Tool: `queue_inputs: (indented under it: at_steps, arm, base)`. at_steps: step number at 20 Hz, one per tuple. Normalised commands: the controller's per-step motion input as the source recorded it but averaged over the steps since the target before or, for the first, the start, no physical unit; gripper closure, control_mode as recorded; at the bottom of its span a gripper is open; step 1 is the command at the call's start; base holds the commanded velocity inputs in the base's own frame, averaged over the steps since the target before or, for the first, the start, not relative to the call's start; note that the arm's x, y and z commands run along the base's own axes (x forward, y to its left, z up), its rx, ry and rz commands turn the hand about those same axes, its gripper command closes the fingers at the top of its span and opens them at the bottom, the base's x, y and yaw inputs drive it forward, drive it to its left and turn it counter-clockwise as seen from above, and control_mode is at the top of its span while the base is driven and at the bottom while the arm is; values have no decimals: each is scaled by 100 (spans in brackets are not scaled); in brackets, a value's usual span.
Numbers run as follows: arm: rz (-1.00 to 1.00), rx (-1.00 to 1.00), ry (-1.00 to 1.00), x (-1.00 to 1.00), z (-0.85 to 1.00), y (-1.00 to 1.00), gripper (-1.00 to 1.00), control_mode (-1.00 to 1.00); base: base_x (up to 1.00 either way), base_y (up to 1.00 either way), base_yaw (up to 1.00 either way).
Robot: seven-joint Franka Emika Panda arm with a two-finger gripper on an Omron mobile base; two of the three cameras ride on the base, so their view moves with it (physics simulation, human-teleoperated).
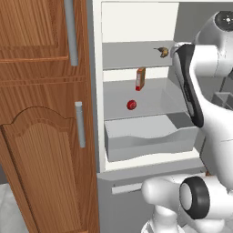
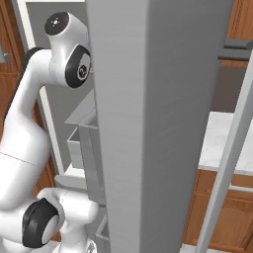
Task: Pick the banana and mango from the fridge and place them on the plate next to the blender to make a fruit smoothie.
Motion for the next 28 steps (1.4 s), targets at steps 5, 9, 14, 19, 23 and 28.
queue_inputs:
  at_steps: [5, 9, 14, 19, 23, 28]
  arm:
    - [0, 0, 0, 62, -20, 0, -100, -100]
    - [0, 0, 0, 62, -26, 0, -100, -100]
    - [0, 0, 0, 62, -6, 0, -100, -100]
    - [0, 0, 0, 58, -1, -3, -100, -100]
    - [0, 0, 4, 49, -4, -10, -100, -100]
    - [0, 0, 4, 38, -9, -15, -100, -100]
  base:
    - [0, 0, 0]
    - [0, 0, 0]
    - [0, 0, 0]
    - [0, 0, 0]
    - [0, 0, 0]
    - [0, 0, 0]
